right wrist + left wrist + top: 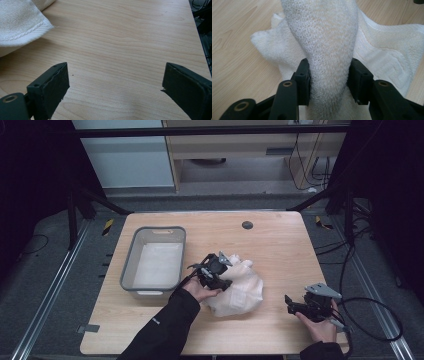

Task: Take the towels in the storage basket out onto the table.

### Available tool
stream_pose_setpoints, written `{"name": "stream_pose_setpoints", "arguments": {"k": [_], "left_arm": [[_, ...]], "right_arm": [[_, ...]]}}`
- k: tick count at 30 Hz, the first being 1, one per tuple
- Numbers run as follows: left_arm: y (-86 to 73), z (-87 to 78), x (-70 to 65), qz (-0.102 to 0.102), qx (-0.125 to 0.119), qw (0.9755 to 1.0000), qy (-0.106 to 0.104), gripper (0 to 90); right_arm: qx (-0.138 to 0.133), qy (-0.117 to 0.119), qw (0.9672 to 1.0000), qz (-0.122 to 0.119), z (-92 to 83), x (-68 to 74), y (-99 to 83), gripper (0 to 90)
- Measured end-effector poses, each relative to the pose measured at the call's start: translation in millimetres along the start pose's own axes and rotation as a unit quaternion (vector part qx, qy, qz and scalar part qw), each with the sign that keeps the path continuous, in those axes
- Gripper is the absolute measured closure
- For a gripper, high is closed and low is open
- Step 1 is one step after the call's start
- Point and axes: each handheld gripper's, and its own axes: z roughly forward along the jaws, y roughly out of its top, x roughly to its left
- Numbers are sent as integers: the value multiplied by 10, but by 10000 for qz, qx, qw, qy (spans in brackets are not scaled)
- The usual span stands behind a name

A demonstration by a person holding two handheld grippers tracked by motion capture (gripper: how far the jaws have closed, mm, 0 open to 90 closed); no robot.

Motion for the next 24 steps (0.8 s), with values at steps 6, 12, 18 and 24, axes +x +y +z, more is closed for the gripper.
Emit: {"name": "stream_pose_setpoints", "arguments": {"k": [6, 12, 18, 24], "left_arm": [[-22, -17, 32, -42, -61, 10000, -5, 442], [-65, -53, 59, -113, -166, 9998, 13, 343], [-78, -161, 65, -114, -298, 9995, -61, 255], [-88, -288, 55, -184, -449, 9988, -96, 222]], "right_arm": [[12, 1, 10000, 0, 1, 1, 0, 70], [13, -5, 10000, 3, 2, 1, 1, 70], [11, -12, 10000, -2, 2, -2, 1, 69], [3, 1, 10000, 5, 0, -3, 1, 67]]}}
